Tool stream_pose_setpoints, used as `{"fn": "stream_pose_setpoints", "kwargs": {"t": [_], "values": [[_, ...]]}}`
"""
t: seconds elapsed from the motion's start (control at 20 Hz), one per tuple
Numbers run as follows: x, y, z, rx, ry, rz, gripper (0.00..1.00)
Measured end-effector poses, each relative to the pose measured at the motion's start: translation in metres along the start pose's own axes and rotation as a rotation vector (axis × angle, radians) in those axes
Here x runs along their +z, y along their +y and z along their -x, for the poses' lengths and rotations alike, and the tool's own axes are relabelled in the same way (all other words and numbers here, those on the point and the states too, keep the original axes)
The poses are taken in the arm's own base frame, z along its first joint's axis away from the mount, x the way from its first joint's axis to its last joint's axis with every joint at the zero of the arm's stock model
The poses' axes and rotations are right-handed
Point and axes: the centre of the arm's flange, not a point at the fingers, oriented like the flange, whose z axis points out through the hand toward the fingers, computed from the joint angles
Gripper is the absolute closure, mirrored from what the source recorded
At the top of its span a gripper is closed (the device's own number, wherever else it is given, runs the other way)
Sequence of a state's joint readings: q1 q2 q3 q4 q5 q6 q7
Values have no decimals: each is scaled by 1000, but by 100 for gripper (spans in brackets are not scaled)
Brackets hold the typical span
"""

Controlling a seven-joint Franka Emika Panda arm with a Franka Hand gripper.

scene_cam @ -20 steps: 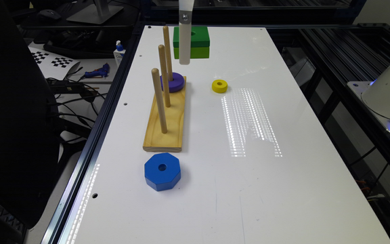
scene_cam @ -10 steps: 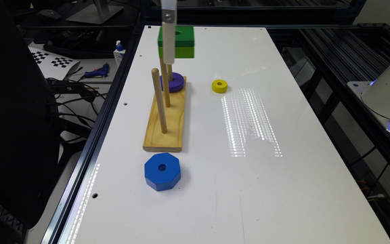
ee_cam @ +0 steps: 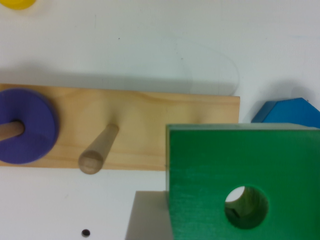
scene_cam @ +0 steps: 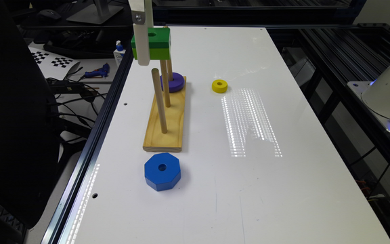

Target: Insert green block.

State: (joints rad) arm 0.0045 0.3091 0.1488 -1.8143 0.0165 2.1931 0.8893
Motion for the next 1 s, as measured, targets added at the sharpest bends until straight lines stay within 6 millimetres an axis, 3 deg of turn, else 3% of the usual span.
{"fn": "stream_pose_setpoints", "kwargs": {"t": [1.0], "values": [[2, -3, 10, 1, -19, 25, 100]]}}
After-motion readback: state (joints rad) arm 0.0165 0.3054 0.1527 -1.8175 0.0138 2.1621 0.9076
